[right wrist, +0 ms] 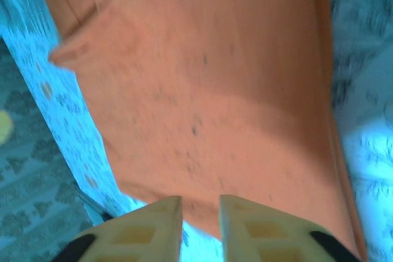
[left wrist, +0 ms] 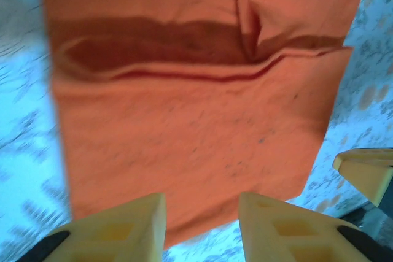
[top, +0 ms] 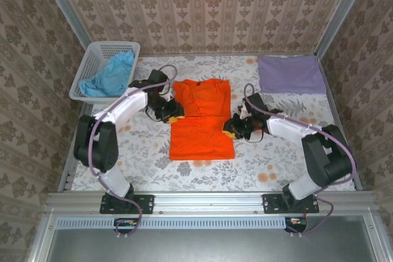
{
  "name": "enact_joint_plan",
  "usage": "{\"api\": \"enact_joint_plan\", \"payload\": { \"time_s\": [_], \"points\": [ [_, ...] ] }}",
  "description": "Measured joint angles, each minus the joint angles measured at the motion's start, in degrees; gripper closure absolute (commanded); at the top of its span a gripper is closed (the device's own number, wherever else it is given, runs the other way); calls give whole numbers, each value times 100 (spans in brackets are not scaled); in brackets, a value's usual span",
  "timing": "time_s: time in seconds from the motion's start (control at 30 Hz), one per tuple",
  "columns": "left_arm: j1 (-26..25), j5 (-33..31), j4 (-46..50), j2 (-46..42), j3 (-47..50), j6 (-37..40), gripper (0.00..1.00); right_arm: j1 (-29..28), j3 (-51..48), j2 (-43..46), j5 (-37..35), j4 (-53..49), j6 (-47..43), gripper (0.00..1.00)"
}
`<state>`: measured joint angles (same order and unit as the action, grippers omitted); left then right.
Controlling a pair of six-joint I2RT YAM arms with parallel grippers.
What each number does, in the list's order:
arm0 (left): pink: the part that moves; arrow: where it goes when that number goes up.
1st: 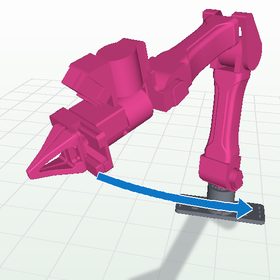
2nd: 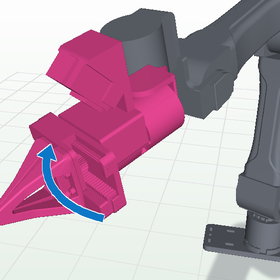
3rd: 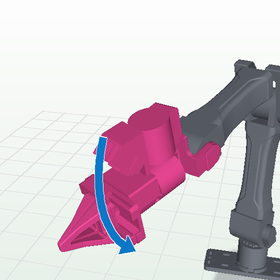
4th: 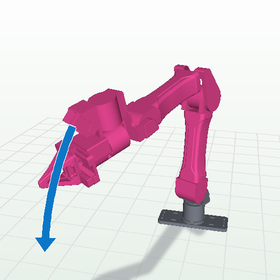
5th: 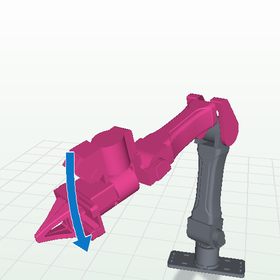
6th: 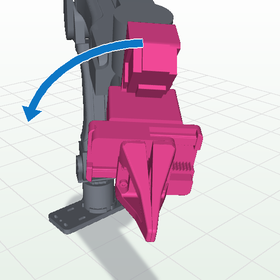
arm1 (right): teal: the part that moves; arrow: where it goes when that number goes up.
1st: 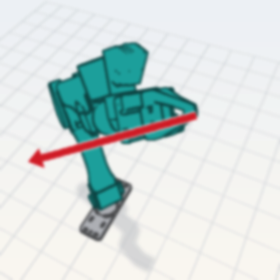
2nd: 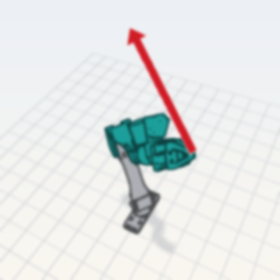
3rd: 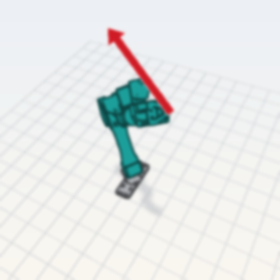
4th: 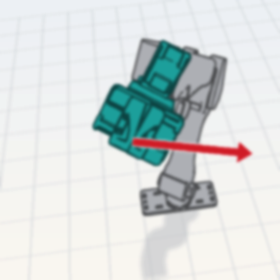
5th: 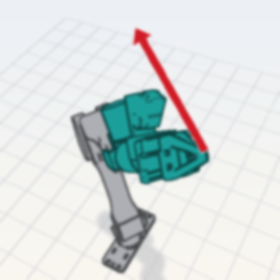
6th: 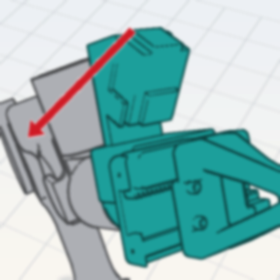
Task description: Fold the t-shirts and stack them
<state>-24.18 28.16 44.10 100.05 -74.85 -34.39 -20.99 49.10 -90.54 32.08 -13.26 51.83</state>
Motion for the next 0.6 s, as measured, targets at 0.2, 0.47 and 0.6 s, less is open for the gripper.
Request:
{"api": "enact_joint_plan", "payload": {
  "time_s": [0.2, 0.47, 0.6],
  "points": [
    [-74, 116, -297, 1233, -310, -22, 70, 55, 975, -1344, -39, 149, 92, 86],
    [487, 48, -391, 1665, -529, 61, 66, 323, 1510, -2124, 11, -74, -111, 88],
    [636, 323, -450, 1729, -470, 122, 63, 413, 1414, -2105, 103, -7, -216, 86]
  ]
}}
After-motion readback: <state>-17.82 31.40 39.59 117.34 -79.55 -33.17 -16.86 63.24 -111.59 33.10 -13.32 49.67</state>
